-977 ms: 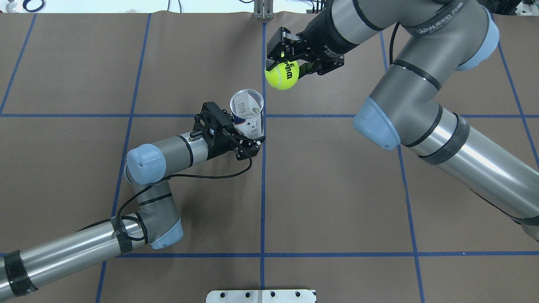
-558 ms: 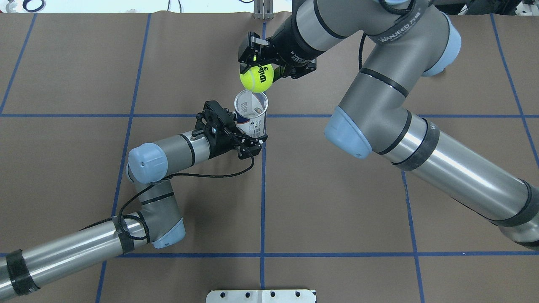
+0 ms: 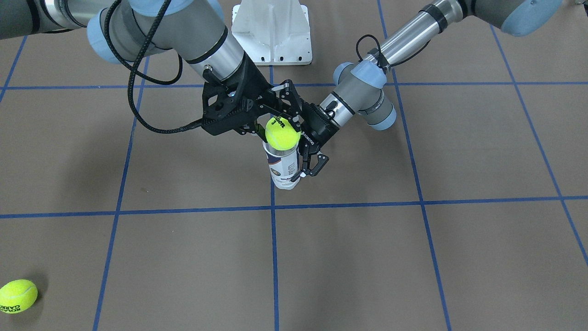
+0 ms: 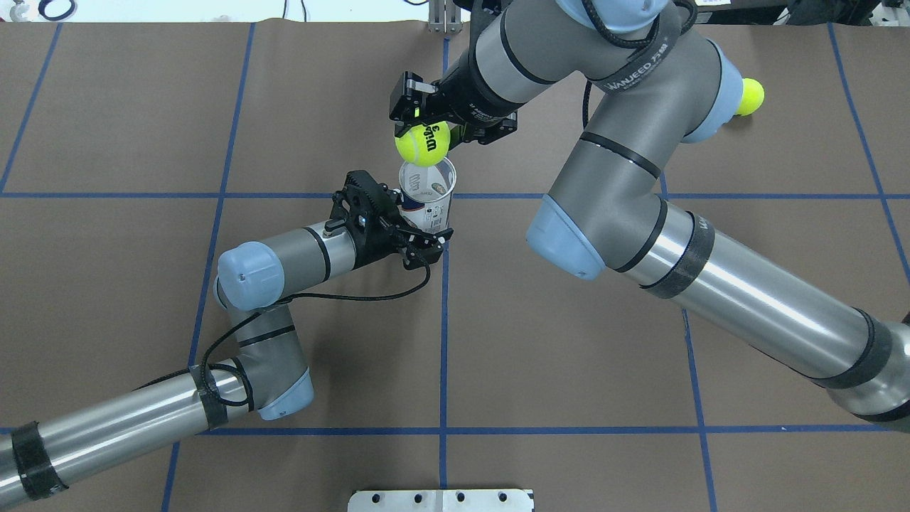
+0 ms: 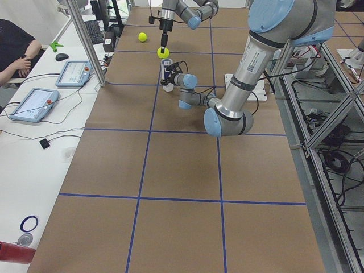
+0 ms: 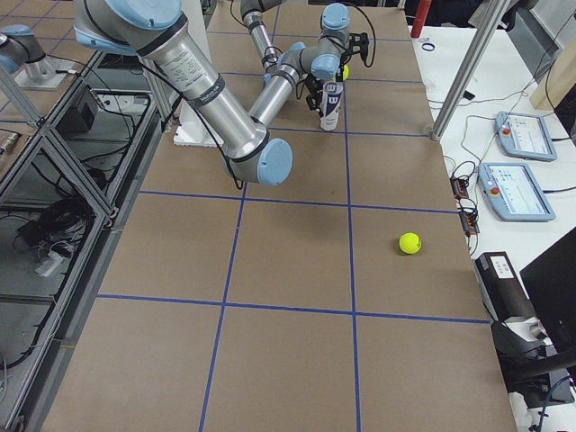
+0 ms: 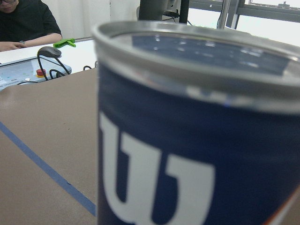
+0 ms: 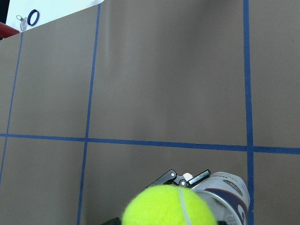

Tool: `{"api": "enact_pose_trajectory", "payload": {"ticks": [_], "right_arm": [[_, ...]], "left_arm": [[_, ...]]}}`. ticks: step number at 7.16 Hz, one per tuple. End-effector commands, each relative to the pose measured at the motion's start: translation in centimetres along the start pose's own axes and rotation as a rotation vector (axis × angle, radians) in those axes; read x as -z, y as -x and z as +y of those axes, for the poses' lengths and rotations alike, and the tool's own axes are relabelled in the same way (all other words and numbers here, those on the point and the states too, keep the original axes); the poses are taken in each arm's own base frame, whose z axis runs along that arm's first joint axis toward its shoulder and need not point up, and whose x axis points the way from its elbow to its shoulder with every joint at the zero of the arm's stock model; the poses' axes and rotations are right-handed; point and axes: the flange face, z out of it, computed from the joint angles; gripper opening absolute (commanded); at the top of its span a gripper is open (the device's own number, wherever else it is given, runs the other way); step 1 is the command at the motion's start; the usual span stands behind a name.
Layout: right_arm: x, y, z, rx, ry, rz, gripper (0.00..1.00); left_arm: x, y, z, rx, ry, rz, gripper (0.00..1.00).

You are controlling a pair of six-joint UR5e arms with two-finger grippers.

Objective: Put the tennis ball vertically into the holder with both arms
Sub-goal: 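Lower the ball with the right gripper onto the can's open top, then press the yellow ball down into the can mouth with the right gripper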

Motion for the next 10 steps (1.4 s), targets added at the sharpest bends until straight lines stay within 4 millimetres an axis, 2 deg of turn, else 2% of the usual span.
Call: {"api": "enact_pose_trajectory", "payload": {"ticks": [1,3,4,5,7,10], "right_arm": [[-0.2,-0.4,-0.1,0.005,-0.001,0.007,0.0],[-0.5,-0.6,0.1,0.003,0.004,0.013,0.0],[-0.5,-0.7,0.1,0.001,0.004,0.016,0.0],[-0.6,-0.7,0.1,0.003,0.006,0.017,0.0],[-0.7,-0.9,0.2,0.001,0.007,0.019,0.0],[-0.9,-1.8,0.2,-0.003,0.008,0.029,0.0]], "left_arm": [[0.0,0.0,0.0,0.0,0.0,0.0,0.98],[-0.1,-0.2,-0.4,0.001,-0.005,0.003,0.98],[-0.1,-0.1,-0.3,-0.001,-0.005,0.001,0.94],[-0.1,-0.1,-0.2,-0.001,-0.003,0.002,0.86],[-0.1,-0.2,-0.4,-0.001,-0.008,0.004,0.79],[-0.1,-0.1,-0.4,-0.001,-0.007,0.002,0.79]]}}
